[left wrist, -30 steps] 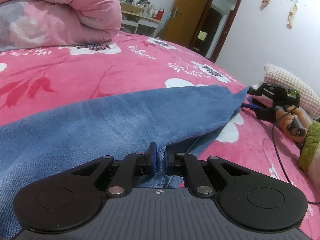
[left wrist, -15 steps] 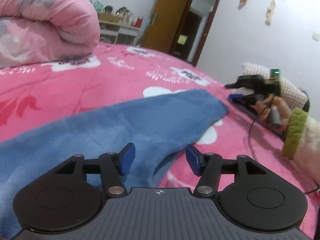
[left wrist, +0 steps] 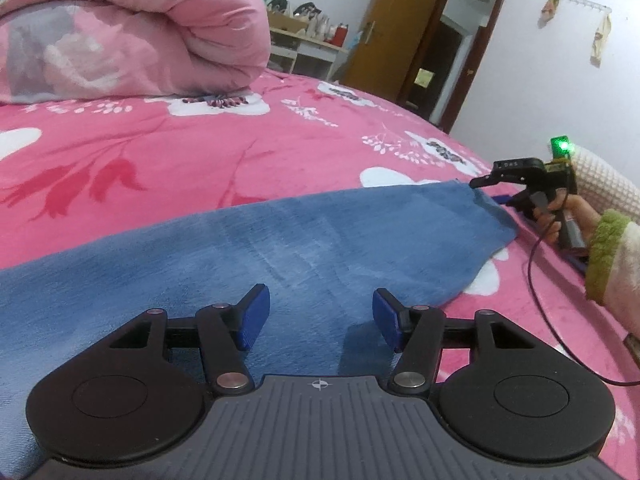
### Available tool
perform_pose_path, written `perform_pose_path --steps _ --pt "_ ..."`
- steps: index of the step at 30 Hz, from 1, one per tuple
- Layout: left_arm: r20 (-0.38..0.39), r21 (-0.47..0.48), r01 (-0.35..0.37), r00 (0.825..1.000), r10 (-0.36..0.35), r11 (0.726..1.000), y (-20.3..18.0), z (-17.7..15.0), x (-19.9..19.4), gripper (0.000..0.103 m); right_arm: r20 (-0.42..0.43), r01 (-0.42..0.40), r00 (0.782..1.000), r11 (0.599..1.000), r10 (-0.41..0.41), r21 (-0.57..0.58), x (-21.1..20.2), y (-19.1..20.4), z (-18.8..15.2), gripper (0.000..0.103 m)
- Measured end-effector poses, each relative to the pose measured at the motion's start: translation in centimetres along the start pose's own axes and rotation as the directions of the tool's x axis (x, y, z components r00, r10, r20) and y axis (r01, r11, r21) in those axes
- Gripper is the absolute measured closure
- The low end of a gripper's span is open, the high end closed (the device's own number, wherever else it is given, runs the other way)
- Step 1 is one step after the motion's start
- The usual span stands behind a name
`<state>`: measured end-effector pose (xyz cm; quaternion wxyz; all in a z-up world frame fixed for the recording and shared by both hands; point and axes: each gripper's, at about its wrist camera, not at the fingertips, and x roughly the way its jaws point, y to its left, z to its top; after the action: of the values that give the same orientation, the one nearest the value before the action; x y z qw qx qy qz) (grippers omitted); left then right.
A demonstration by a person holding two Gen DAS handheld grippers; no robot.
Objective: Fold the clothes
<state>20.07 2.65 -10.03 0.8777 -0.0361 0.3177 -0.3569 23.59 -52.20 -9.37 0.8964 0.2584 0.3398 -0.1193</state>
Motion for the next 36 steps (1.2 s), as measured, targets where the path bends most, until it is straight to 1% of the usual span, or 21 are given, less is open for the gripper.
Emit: perform_pose_path --steps 1,2,3,5,6,7,13,20,25,31,32,33,34,35,36 --pt "0.001 0.005 -0.005 1.000 0.005 1.000 -0.1 -0.1 0.0 0.046 0.006 -0.011 1.000 1.000 0.011 -0.022 -0.2 0.2 -0.1 0.056" --pt "0.002 0.010 -0.009 1.000 0.009 1.000 -0.1 -0.1 0.0 0.046 0.011 -0.021 1.000 0.999 0.021 -0.044 -0.5 0.4 -0.1 0.067" --pt "0.002 0.013 -0.013 1.000 0.013 1.000 -0.2 -0.2 0.1 0.046 0.015 -0.020 1.000 0.997 0.021 -0.071 -0.6 0.7 -0.3 0.073" --pt "0.002 0.021 -0.019 1.000 0.019 1.000 -0.3 -0.2 0.2 0.046 0.022 -0.009 1.000 0.992 0.012 -0.128 -0.9 1.4 -0.7 0.083" --pt "0.003 0.024 -0.021 1.000 0.021 1.000 -0.3 -0.3 0.1 0.046 0.027 -0.002 1.000 0.989 0.006 -0.149 -1.0 1.7 -0.8 0.090" --pt "0.003 0.024 -0.021 1.000 0.021 0.999 -0.3 -0.3 0.1 0.046 0.032 0.005 0.999 0.985 0.001 -0.170 -1.1 1.9 -1.0 0.091" --pt "0.007 0.024 -0.026 1.000 0.026 0.999 -0.3 -0.3 0.3 0.046 0.115 0.058 0.993 0.962 -0.028 -0.267 -2.2 3.8 -1.0 0.092" --pt "0.017 0.014 -0.039 0.999 0.039 0.999 0.0 -0.1 0.1 0.046 0.160 0.062 0.987 0.954 -0.015 -0.294 -2.2 4.9 0.3 0.092" --pt "0.011 0.020 -0.046 0.999 0.045 0.999 0.0 -0.2 0.2 0.046 0.148 0.068 0.989 0.956 -0.027 -0.285 -0.5 4.9 0.6 0.092" --pt "0.006 0.024 -0.048 0.999 0.047 0.999 0.0 -0.3 0.2 0.046 0.114 0.107 0.990 0.952 -0.077 -0.288 2.7 4.2 0.0 0.091" --pt "0.005 0.024 -0.048 0.999 0.048 0.999 0.0 -0.3 0.2 0.046 0.120 0.123 0.988 0.952 -0.092 -0.280 2.8 4.0 0.1 0.085" --pt "0.004 0.024 -0.048 0.999 0.048 0.999 0.0 -0.3 0.2 0.046 0.127 0.138 0.986 0.953 -0.107 -0.271 2.9 3.8 0.2 0.071" --pt "0.004 0.025 -0.048 0.999 0.048 0.999 0.0 -0.3 0.2 0.046 0.127 0.149 0.985 0.957 -0.120 -0.250 2.7 3.4 0.4 0.064" --pt "0.003 0.025 -0.048 0.999 0.048 0.999 0.0 -0.3 0.2 0.046 0.127 0.159 0.983 0.961 -0.133 -0.228 2.5 3.1 0.7 0.059" --pt "0.002 0.025 -0.048 0.999 0.048 0.999 0.0 -0.3 0.2 0.046 0.150 0.172 0.978 0.961 -0.142 -0.215 1.8 3.1 0.8 0.061"
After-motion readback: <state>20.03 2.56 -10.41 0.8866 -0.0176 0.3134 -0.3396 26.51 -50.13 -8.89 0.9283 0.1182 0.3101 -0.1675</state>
